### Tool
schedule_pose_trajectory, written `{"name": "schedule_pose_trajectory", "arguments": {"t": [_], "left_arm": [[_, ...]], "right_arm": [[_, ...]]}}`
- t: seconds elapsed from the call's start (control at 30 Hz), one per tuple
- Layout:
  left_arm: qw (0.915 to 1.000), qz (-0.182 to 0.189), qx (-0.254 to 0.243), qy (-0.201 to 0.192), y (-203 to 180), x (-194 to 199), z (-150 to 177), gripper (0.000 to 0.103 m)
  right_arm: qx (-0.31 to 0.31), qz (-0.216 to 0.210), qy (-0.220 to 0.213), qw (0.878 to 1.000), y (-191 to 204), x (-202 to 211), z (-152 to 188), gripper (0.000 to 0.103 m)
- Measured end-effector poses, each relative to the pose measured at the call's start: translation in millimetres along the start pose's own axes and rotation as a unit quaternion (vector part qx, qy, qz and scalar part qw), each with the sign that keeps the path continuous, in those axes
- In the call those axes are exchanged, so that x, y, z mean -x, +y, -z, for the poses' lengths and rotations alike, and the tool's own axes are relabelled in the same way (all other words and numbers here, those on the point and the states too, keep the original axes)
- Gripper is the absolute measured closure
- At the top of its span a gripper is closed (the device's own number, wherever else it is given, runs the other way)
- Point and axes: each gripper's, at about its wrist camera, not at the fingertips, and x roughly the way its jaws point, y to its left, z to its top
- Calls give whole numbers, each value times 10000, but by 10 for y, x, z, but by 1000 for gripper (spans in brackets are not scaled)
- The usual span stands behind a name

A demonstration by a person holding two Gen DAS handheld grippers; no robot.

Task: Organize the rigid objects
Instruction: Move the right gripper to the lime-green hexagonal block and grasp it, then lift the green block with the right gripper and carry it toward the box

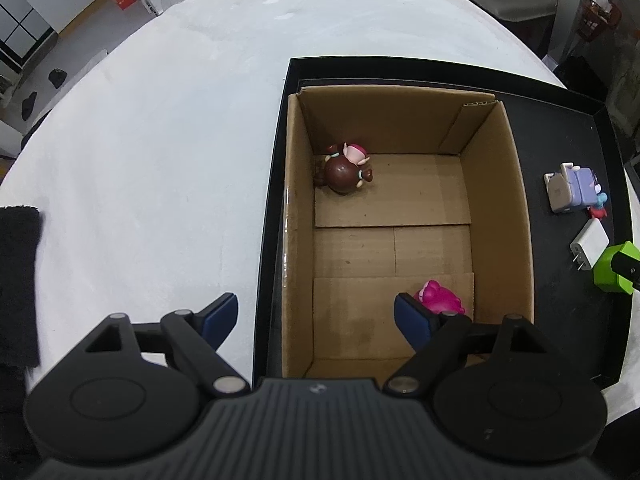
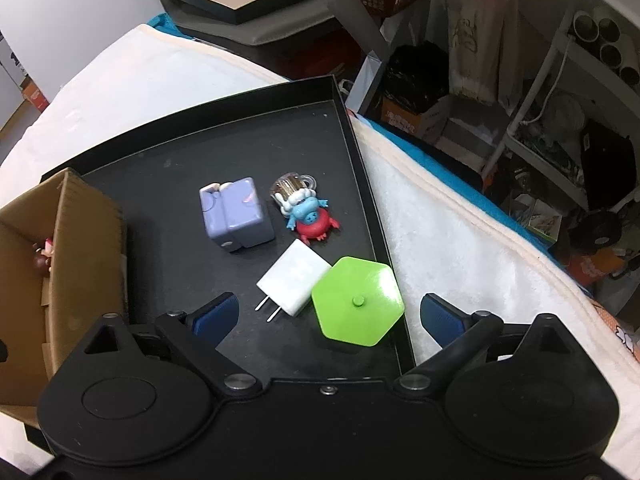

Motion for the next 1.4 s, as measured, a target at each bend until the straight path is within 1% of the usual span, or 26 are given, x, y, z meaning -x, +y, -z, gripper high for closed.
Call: {"name": "schedule_pose_trajectory", "arguments": {"t": [0.13, 0.23, 0.27, 0.3, 0.33, 0.37, 0.4, 0.43, 0.47, 0.5, 0.83, 1.07, 1.4], "left_arm": [[9999, -113, 45, 12, -47, 6, -5, 19], [9998, -190, 75, 30, -47, 9, -5, 19], [9997, -210, 104, 41, -39, 8, -10, 19], [9996, -231, 134, 55, -36, 2, -13, 19], [9995, -249, 156, 70, -35, -7, -15, 19], [9995, -268, 168, 86, -36, -14, -17, 19], [9994, -284, 175, 106, -42, -21, -18, 19], [9994, -285, 183, 120, -48, -27, -20, 19], [9993, -282, 191, 132, -53, -30, -21, 19], [9993, -285, 194, 143, -58, -32, -22, 19], [9994, -254, 200, 125, -61, -7, -41, 19], [9995, -133, 255, 123, -8, 2, -50, 19], [9993, 20, 345, 104, 93, 5, -49, 19]], "right_arm": [[67, 73, -39, 9999, 3, -89, -1, 5], [163, 250, -56, 9995, 22, -188, 11, 5], [187, 319, -99, 9993, 23, -203, 19, 8], [221, 366, -141, 9990, 18, -212, 22, 14], [242, 353, -148, 9990, 11, -222, 22, 17], [236, 306, -127, 9992, -5, -240, 22, 26], [214, 263, -79, 9994, -24, -264, 25, 39], [210, 301, -31, 9993, -39, -285, 28, 41], [227, 340, -78, 9991, -50, -281, 34, 47], [223, 382, -113, 9990, -61, -273, 38, 50], [8, 151, -130, 9998, -141, -221, 33, 51], [80, 108, -210, 9997, -99, -77, 16, 51], [281, 156, -397, 9987, 50, 144, -31, 51]]}}
